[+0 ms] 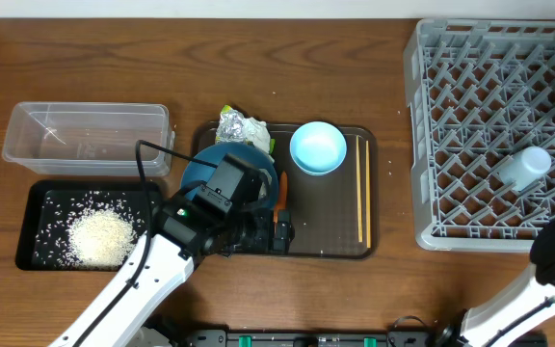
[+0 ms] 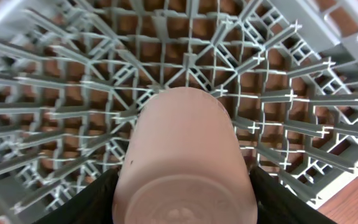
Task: Sort waste into correct bins and load items into the dishwasher rack
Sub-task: 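Place the pink cup in the rack and open the right gripper, then move the right gripper back over the light-blue bowl on the tray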
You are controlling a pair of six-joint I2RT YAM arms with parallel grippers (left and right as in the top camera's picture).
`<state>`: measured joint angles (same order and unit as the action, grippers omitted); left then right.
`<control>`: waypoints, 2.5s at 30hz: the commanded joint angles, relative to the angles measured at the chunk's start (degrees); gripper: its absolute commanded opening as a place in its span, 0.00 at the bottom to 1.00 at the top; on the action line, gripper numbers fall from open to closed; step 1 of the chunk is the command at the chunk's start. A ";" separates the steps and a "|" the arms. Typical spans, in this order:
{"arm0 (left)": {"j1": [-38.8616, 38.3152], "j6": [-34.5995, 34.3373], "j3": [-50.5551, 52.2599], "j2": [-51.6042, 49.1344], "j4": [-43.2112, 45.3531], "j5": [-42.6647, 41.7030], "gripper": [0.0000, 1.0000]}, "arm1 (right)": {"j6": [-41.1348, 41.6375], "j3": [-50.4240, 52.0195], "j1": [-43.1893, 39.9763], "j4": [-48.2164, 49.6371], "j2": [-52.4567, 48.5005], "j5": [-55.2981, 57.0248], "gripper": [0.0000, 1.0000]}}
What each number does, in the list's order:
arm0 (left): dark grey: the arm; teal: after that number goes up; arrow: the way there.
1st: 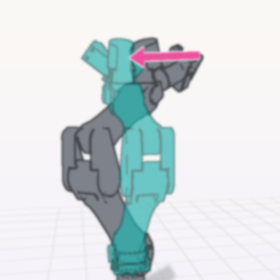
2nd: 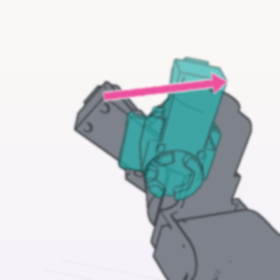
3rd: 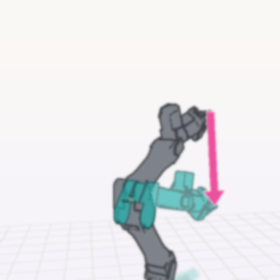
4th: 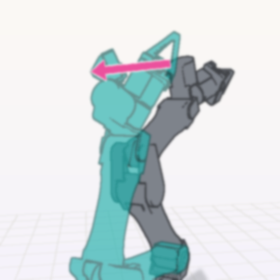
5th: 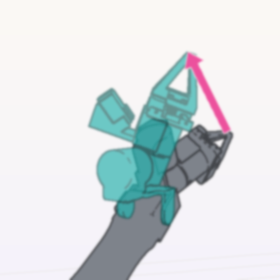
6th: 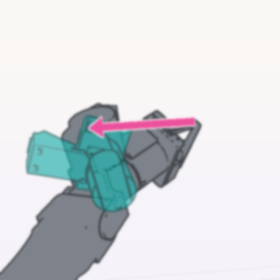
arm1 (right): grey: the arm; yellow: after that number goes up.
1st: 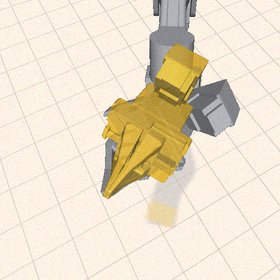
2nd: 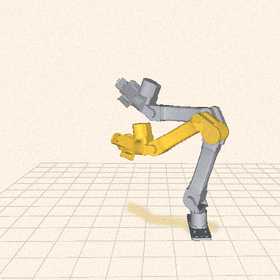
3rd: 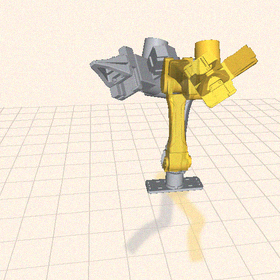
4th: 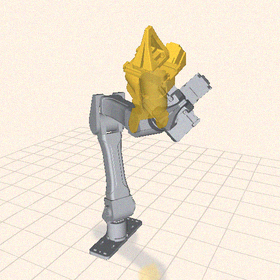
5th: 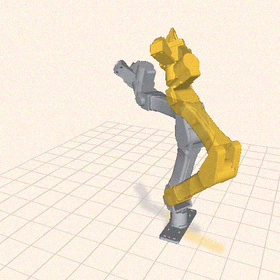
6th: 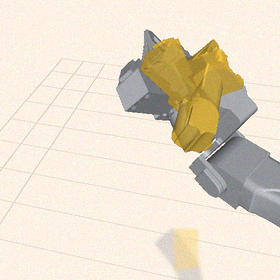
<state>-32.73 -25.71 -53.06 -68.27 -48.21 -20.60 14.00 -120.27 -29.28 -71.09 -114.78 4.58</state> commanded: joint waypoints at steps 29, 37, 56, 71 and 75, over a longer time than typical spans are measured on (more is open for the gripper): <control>0.13 -0.11 0.02 -0.33 -0.20 0.74 1.00 | -0.87 -0.37 10.36 -3.78 1.31 -21.24 0.78; 0.13 -0.11 0.02 -0.33 -0.20 0.72 1.00 | -6.40 0.61 31.30 -4.59 1.22 -17.16 0.77; 0.13 -0.11 0.02 -0.33 -0.20 0.74 1.00 | 4.85 22.08 60.96 18.80 1.20 -8.79 0.68; 0.13 -0.11 0.02 -0.33 -0.20 0.74 1.00 | 7.87 34.21 67.01 25.31 1.20 1.31 0.64; 0.13 -0.11 0.02 -0.33 -0.20 0.72 1.00 | 7.82 35.45 66.73 26.12 1.20 2.49 0.54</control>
<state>-32.73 -25.71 -53.06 -68.27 -48.21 -20.60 21.08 -85.82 37.74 -45.43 -115.31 3.95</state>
